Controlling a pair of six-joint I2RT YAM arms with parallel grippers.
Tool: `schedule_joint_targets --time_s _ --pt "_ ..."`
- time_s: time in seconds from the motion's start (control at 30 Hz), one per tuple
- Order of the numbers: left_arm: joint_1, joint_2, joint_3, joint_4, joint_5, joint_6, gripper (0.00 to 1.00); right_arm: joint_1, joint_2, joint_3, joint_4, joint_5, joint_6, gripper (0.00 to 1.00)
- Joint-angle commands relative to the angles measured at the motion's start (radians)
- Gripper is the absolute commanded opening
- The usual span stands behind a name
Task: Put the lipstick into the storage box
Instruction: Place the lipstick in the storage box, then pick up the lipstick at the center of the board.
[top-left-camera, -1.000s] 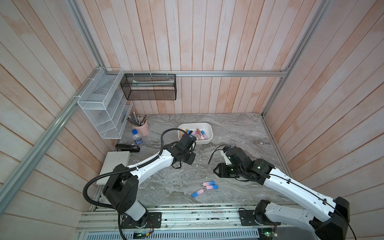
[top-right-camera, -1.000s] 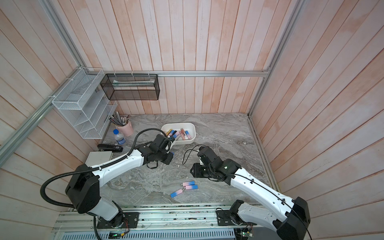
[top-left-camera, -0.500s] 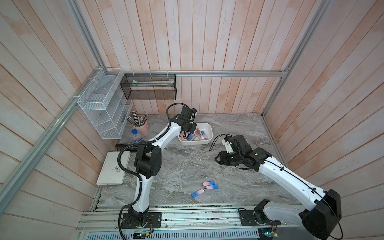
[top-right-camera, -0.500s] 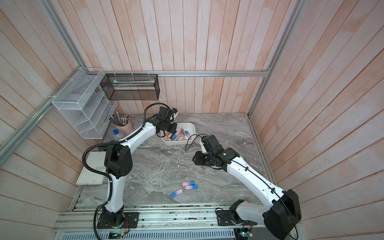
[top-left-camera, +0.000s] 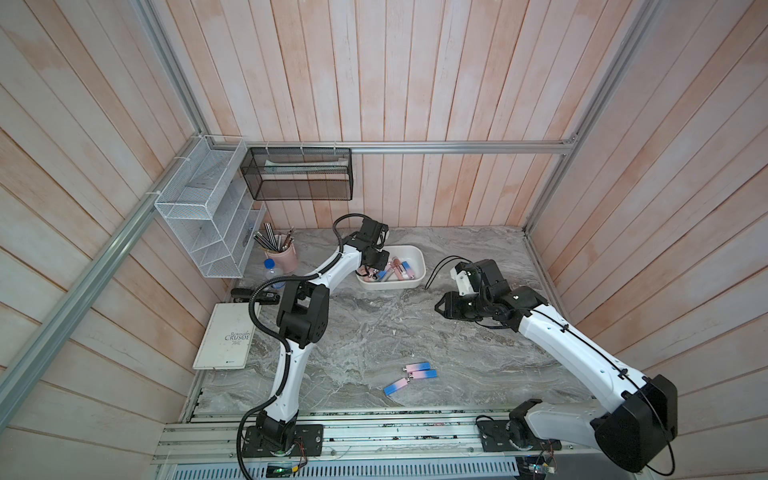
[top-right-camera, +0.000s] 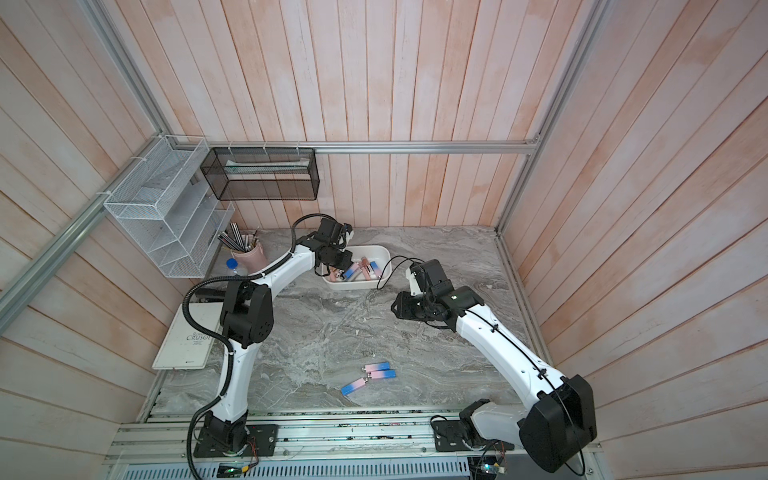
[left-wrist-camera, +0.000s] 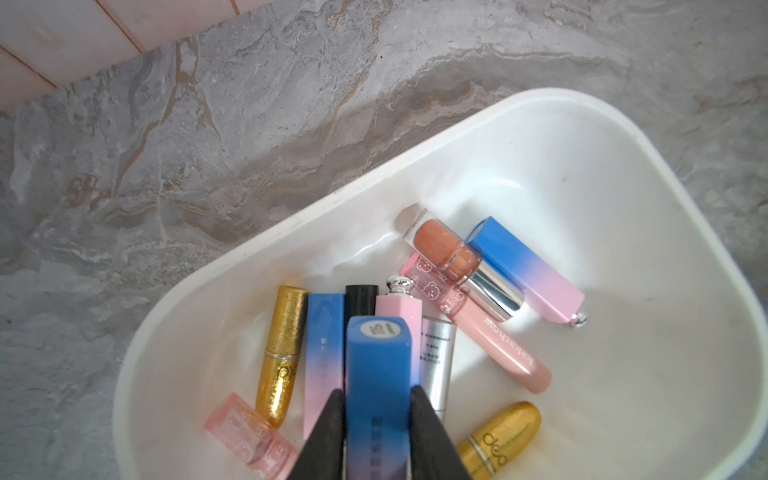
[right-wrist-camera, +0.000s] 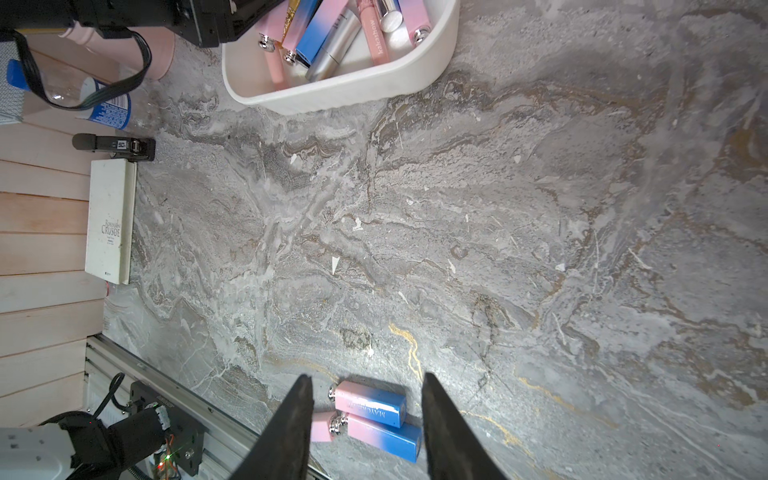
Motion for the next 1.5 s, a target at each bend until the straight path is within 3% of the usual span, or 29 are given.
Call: schedule_joint_targets --time_s 0.0,0.1,0.33,0.53,0.73,0.97,1.17,1.47 --pt "-0.001 0.012 0.020 -0.007 0.021 0.000 0.42 -0.005 0.012 0.019 -0.014 -0.020 -0.023 0.44" --pt "-0.001 -0.013 0.010 -0.011 0.018 -0.003 0.49 -0.006 0.008 0.015 -0.012 -0.023 -0.023 0.44" --pt "-0.024 -0.190 -0.107 0.001 -0.001 0.003 0.50 -0.009 -0.028 0.012 -0.025 0.005 -0.031 0.44" --pt "-0.117 -0.454 -0.438 0.039 -0.032 0.005 0.50 -0.027 -0.059 0.029 -0.046 0.033 -0.047 0.44" --pt "-0.232 -0.722 -0.788 0.043 0.021 -0.056 0.54 -0.037 -0.060 0.033 -0.057 0.021 -0.036 0.44" --pt "-0.378 -0.952 -1.008 0.038 0.058 -0.222 0.57 -0.037 -0.113 0.016 -0.102 -0.007 -0.034 0.45" --pt "-0.530 -0.991 -1.082 0.055 0.050 -0.310 0.58 -0.037 -0.156 -0.005 -0.149 -0.054 -0.023 0.45" --pt "-0.731 -0.925 -1.115 0.031 -0.070 -0.369 0.58 -0.038 -0.301 -0.084 -0.156 -0.081 0.080 0.45"
